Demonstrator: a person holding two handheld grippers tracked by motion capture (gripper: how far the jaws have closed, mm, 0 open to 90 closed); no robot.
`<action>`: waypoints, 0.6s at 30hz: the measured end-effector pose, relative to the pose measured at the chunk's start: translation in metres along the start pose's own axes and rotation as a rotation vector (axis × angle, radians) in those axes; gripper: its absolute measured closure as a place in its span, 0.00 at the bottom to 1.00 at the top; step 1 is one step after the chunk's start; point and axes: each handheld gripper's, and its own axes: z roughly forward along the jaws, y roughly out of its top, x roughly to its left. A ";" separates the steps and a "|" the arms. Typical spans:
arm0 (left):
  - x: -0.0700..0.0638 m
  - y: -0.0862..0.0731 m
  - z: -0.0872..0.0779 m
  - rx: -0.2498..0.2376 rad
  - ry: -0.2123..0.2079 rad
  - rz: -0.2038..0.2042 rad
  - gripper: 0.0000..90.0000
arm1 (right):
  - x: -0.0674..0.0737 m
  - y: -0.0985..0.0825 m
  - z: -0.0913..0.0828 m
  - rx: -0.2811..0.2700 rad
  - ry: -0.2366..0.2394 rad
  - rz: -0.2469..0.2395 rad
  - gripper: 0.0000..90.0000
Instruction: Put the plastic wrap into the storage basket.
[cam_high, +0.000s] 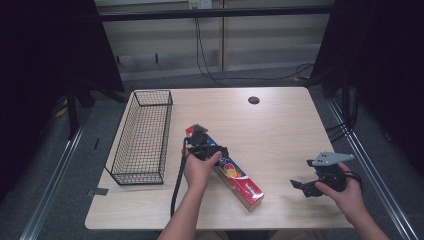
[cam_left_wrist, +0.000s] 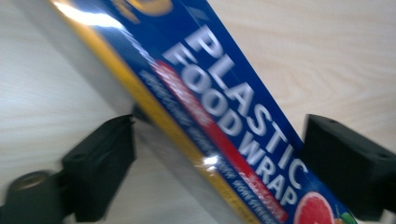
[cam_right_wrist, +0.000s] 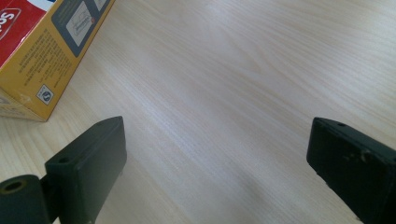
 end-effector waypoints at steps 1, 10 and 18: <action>-0.003 0.000 0.003 0.008 0.007 0.003 0.02 | 0.000 0.000 0.000 0.000 0.000 0.000 0.05; -0.017 0.000 0.018 0.012 0.068 -0.003 0.02 | -0.002 -0.001 -0.002 -0.003 -0.006 0.002 0.05; -0.019 0.006 0.020 0.040 0.093 0.002 0.05 | -0.003 -0.002 -0.003 -0.008 -0.011 0.006 0.05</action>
